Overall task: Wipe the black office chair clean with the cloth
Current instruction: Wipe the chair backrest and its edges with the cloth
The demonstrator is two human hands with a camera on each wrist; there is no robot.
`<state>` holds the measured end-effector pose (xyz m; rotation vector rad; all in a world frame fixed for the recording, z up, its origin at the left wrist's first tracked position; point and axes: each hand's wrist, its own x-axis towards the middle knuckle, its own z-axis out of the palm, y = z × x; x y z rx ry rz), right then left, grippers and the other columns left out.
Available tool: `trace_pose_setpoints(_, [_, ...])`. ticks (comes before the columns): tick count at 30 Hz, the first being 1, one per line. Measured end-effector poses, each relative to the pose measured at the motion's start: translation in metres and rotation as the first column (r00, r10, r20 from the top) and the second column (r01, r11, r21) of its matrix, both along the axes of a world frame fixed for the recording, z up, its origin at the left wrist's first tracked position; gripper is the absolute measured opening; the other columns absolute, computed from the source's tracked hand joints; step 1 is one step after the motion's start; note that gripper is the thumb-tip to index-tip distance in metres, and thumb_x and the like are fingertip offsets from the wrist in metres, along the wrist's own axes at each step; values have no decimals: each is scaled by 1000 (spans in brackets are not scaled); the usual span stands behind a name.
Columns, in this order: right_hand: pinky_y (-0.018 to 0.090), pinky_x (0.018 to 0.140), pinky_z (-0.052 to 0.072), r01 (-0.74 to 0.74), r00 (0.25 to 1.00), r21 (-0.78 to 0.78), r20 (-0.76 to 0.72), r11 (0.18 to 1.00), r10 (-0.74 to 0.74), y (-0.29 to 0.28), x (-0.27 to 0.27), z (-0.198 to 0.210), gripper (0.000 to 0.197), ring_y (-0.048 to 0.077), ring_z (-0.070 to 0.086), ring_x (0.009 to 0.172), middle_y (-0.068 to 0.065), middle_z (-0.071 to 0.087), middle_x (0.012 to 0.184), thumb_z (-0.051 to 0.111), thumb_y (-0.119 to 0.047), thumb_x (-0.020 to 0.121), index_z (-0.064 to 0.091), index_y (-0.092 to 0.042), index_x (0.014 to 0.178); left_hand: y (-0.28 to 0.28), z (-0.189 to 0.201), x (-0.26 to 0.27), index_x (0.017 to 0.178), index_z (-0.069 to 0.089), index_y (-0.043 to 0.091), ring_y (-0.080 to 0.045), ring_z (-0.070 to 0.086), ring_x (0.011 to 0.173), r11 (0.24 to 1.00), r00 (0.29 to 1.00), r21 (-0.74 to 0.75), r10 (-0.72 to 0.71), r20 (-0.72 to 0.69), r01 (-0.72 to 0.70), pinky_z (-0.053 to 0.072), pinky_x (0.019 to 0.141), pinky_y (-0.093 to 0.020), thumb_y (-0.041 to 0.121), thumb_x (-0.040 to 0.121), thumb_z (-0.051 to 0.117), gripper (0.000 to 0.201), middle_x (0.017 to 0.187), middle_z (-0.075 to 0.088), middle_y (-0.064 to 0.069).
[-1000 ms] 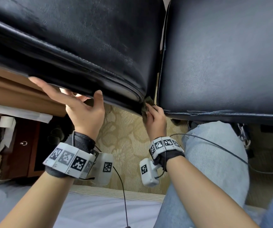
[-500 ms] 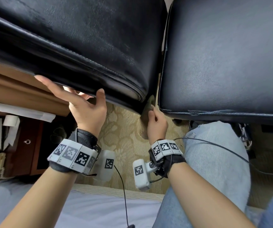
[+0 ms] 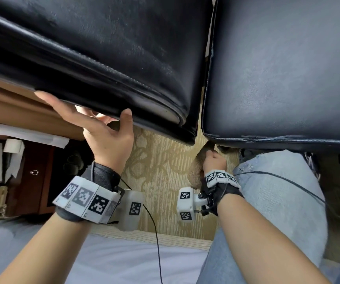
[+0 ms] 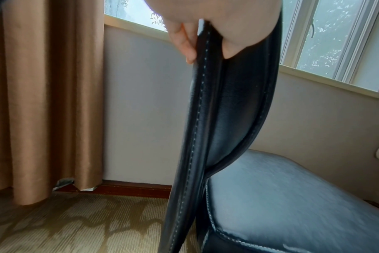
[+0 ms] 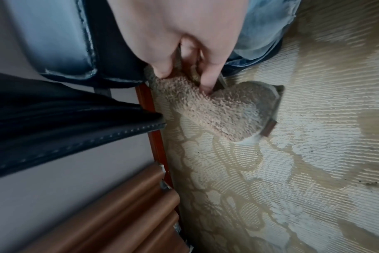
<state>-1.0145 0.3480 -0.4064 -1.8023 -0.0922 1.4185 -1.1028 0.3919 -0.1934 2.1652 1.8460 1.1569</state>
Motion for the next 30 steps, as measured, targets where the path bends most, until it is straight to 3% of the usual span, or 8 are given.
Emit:
trace_pose_setpoints(4, [19, 51, 26, 97, 991, 207, 73, 973, -115, -2, -8, 18, 32, 15, 39, 66, 1, 46, 63, 50, -8, 93, 48, -15, 62, 2, 0, -2, 130, 21, 9, -3, 57, 94, 1000, 1000, 3, -5, 5, 5, 49, 82, -20, 12, 82, 60, 62, 118, 43, 3])
trace_pose_setpoints(6, [11, 68, 34, 124, 990, 298, 28, 946, -139, -5, -15, 36, 18, 11, 52, 84, 0, 62, 86, 51, -10, 93, 69, -10, 93, 2, 0, -2, 134, 21, -2, -13, 57, 95, 1000, 1000, -10, -11, 13, 11, 50, 81, -20, 12, 82, 60, 66, 121, 43, -7])
trace_pose_setpoints(8, [6, 81, 32, 120, 993, 363, -31, 924, -117, -7, -20, 49, 27, 8, 53, 101, -3, 61, 105, 51, -11, 94, 63, -6, 118, 3, 0, -2, 133, 21, -2, -2, 56, 95, 1000, 1000, -25, -13, 28, 13, 48, 80, -16, 10, 81, 60, 66, 121, 44, 0])
trace_pose_setpoints(12, [6, 93, 29, 51, 998, 457, -52, 888, -30, -1, -26, 54, 35, 16, 47, 125, 7, 53, 133, 51, -12, 94, 53, -6, 129, 3, -4, -5, 135, 20, -1, 12, 53, 90, 1000, 999, -5, -13, 32, 13, 46, 81, -12, 9, 82, 60, 67, 115, 37, 17])
trace_pose_setpoints(17, [0, 87, 26, -22, 992, 471, 122, 882, -41, 6, -26, 43, 32, 10, 50, 110, 9, 59, 126, 48, -4, 94, 56, 1, 124, 1, -8, -4, 127, 16, 16, 22, 48, 94, 999, 1000, 28, -23, 21, 22, 47, 85, -20, 9, 83, 61, 64, 117, 30, 22])
trace_pose_setpoints(22, [17, 78, 37, -78, 989, 298, 140, 951, 38, 12, -21, 19, 30, 24, 59, 102, 12, 65, 115, 47, -10, 95, 61, -4, 121, 2, -6, -4, 131, 25, -6, 8, 55, 87, 1000, 998, -31, 1, 66, 1, 46, 80, -12, 30, 79, 57, 71, 121, 48, -14])
trace_pose_setpoints(26, [19, 58, 23, -80, 997, 74, 28, 994, 78, 10, -11, 1, 27, 21, 46, 81, 20, 66, 103, 49, -14, 95, 66, 4, 107, -1, -7, -3, 133, 21, -11, 18, 51, 95, 998, 998, -59, -13, 63, 17, 42, 82, -6, 25, 80, 58, 74, 119, 41, 3])
trace_pose_setpoints(30, [18, 64, 27, -11, 1000, 75, -1, 997, 11, 13, -16, 12, 27, 22, 49, 85, 17, 65, 104, 49, -15, 95, 65, 1, 108, -2, -8, -3, 131, 21, -15, 21, 50, 93, 997, 997, -68, -31, 68, 35, 42, 80, -5, 22, 81, 58, 72, 117, 40, 2])
